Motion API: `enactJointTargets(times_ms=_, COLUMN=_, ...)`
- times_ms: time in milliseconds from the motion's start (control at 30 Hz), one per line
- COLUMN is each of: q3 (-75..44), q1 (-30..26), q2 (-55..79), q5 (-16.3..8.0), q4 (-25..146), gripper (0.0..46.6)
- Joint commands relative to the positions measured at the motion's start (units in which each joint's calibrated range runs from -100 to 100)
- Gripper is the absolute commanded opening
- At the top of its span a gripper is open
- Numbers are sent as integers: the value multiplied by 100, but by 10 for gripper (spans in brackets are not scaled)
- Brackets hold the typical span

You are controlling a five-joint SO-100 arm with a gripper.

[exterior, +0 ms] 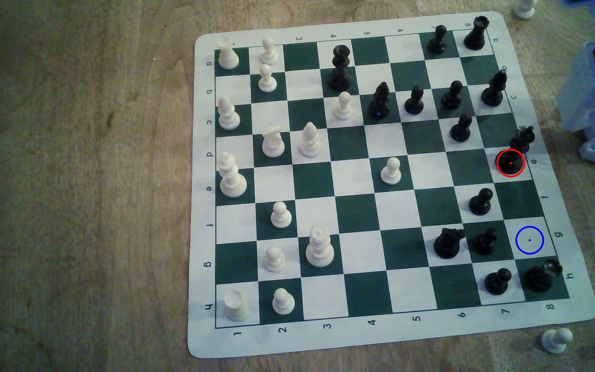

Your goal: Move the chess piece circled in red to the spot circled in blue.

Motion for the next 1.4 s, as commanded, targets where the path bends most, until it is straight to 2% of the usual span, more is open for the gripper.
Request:
enactJointTargets(times_ms=0, q3=81, q1=-41, q2=-36, q5=-303, q4=1721, gripper=30)
enactJointTargets(times_ms=33, q3=81, q1=-49, q2=-36, q5=-547, q4=1581, gripper=35)
enactJointTargets(times_ms=100, q3=81, q1=-72, q2=-28, q5=-611, q4=1418, gripper=33)
enactJointTargets(times_ms=133, q3=72, q1=-96, q2=49, q5=-630, q4=1270, gripper=12)
enactJointTargets(times_ms=200, q3=-46, q1=-103, q2=329, q5=-464, q4=1344, gripper=3)
enactJointTargets(times_ms=233, q3=-145, q1=-103, q2=456, q5=-405, q4=1459, gripper=15)
enactJointTargets(times_ms=267, q3=-372, q1=-103, q2=592, q5=-396, q4=1770, gripper=73)
enactJointTargets(times_ms=400, q3=-1714, q1=-9, q2=957, q5=-562, q4=3891, gripper=71)
enactJointTargets(times_ms=433, q3=-2521, q1=22, q2=1169, q5=-679, q4=5177, gripper=72)
enactJointTargets(times_ms=567, q3=-3935, q1=-33, q2=1704, q5=-908, q4=7609, gripper=89)
enactJointTargets(times_ms=600, q3=-4488, q1=-127, q2=1984, q5=-1016, q4=8584, gripper=101)
enactJointTargets(times_ms=667, q3=-4978, q1=-252, q2=2256, q5=-1123, q4=9493, gripper=104)
enactJointTargets(times_ms=767, q3=-5685, q1=-635, q2=2621, q5=-1250, q4=11123, gripper=85)
enactJointTargets(times_ms=967, q3=-5558, q1=-1386, q2=2604, q5=-1573, q4=12278, gripper=122)
enactJointTargets(times_ms=1000, q3=-5503, q1=-1488, q2=2604, q5=-1626, q4=12310, gripper=136)
enactJointTargets(times_ms=1033, q3=-5413, q1=-1660, q2=2595, q5=-1685, q4=12433, gripper=172)
enactJointTargets(times_ms=1133, q3=-5358, q1=-1785, q2=2544, q5=-1768, q4=12474, gripper=232)
enactJointTargets(times_ms=1167, q3=-5222, q1=-1808, q2=2459, q5=-1773, q4=12425, gripper=237)
enactJointTargets(times_ms=1267, q3=-4733, q1=-1816, q2=2442, q5=-1783, q4=12278, gripper=190)
enactJointTargets(times_ms=1367, q3=-4225, q1=-1855, q2=2451, q5=-1817, q4=12056, gripper=194)
